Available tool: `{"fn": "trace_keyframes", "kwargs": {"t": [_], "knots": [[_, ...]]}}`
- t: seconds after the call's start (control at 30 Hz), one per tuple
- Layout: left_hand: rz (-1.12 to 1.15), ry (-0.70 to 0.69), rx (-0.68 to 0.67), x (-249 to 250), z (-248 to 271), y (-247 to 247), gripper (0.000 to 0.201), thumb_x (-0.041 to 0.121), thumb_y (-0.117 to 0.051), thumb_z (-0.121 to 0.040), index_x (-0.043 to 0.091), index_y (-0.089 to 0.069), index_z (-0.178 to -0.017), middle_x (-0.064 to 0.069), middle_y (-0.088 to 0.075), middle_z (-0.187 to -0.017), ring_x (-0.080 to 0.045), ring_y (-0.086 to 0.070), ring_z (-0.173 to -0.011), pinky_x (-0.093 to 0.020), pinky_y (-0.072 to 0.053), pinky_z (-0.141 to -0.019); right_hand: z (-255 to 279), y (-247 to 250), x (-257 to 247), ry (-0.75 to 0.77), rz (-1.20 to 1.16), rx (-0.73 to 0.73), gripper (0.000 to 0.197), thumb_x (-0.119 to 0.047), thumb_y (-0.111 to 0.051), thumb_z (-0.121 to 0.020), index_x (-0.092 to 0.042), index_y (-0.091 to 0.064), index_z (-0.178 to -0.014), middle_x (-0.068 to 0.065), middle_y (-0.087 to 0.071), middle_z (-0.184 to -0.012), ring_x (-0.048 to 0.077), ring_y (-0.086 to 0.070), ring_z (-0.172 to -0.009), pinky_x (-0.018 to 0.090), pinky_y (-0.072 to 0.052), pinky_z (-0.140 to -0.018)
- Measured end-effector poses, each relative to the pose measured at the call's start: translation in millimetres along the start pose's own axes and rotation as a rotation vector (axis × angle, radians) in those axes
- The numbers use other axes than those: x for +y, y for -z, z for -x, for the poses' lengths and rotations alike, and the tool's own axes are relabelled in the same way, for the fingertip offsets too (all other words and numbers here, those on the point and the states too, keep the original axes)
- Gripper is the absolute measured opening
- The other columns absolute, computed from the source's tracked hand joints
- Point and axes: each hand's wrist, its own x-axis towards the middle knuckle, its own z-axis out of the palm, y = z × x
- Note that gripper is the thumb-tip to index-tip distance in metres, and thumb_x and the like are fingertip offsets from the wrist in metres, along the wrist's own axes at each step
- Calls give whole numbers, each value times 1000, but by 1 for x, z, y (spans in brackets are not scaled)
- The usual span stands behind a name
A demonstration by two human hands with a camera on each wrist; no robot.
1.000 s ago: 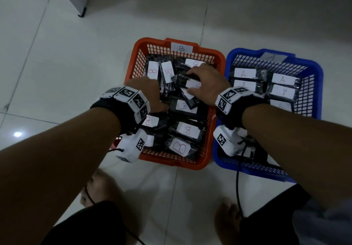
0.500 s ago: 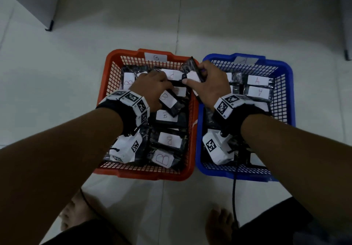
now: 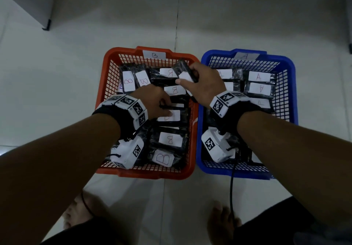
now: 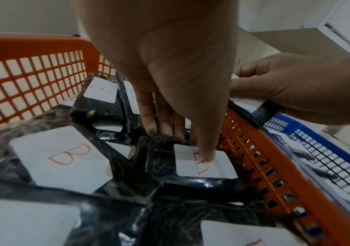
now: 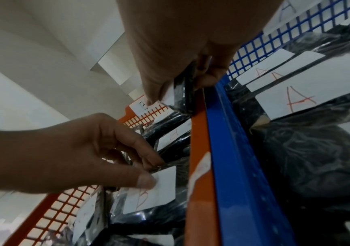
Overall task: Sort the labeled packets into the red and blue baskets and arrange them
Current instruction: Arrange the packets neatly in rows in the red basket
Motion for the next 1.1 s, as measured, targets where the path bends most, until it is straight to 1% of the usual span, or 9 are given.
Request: {"fn": "trace_keyframes", "kwargs": {"t": [0.17,0.3,0.37,0.47,0.6,0.73,0.93,1.03,1.1], "knots": [[162,89,308,-14,3,-2,20,40,-65,-85,23,-73,-91,5,-70,-88,-12,-64,-80,-30,-54,-74,0,0,-11,74,105,-81,34,-48,-57,-92,-27,-57,-119,-12,-60,-88,15,-60,-82,24,-39,-68],[116,252,560,-40,3,4,23,19,-65,-83,16,-67,-106,-7,-62,-110,-25,-58,-101,-39,-51,-85,2,0,-17,139,193,-146,30,-38,-50,-95,-27,-56,-123,-6,-65,-111,18,-61,-99,26,-41,-76],[13,235,536,-49,5,10,40,12,-68,-79,15,-64,-119,-11,-56,-123,-32,-49,-116,-46,-47,-94,3,-2,-20,177,235,-178,31,-36,-49,-95,-29,-55,-124,-6,-65,-112,19,-61,-101,29,-44,-77],[-196,106,312,-56,7,21,63,14,-75,-73,20,-56,-132,-10,-45,-143,-33,-37,-134,-58,-38,-103,2,-5,-21,192,309,-172,36,-35,-49,-95,-28,-52,-130,-4,-65,-118,21,-60,-107,32,-42,-80],[-120,111,217,-63,2,21,71,22,-76,-75,19,-49,-140,-11,-35,-151,-32,-33,-138,-51,-32,-111,2,-12,-26,217,290,-154,37,-33,-49,-95,-25,-51,-131,-3,-63,-122,22,-59,-109,35,-50,-85],[46,221,310,-60,6,11,85,35,-76,-71,16,-39,-145,-11,-33,-150,-31,-36,-135,-45,-37,-109,0,-18,-29,173,234,-137,39,-33,-50,-96,-25,-50,-134,-2,-61,-128,22,-57,-115,35,-49,-90],[-58,270,408,-63,13,2,68,48,-60,-75,17,-52,-134,-9,-52,-136,-32,-44,-126,-52,-41,-100,-3,-22,-28,121,158,-94,37,-30,-51,-95,-24,-54,-131,-1,-64,-121,22,-59,-109,28,-46,-83],[1,324,442,-64,5,4,55,57,-62,-78,22,-60,-119,-5,-60,-121,-29,-50,-116,-45,-45,-93,-6,-25,-28,95,115,-57,38,-30,-53,-94,-23,-55,-131,0,-64,-121,20,-59,-108,27,-45,-85],[84,315,459,-62,-1,7,48,50,-70,-77,20,-63,-113,-6,-64,-114,-28,-54,-109,-39,-46,-91,-6,-26,-27,98,99,-52,39,-31,-52,-94,-24,-55,-132,-1,-64,-120,20,-60,-108,31,-49,-89]]}}
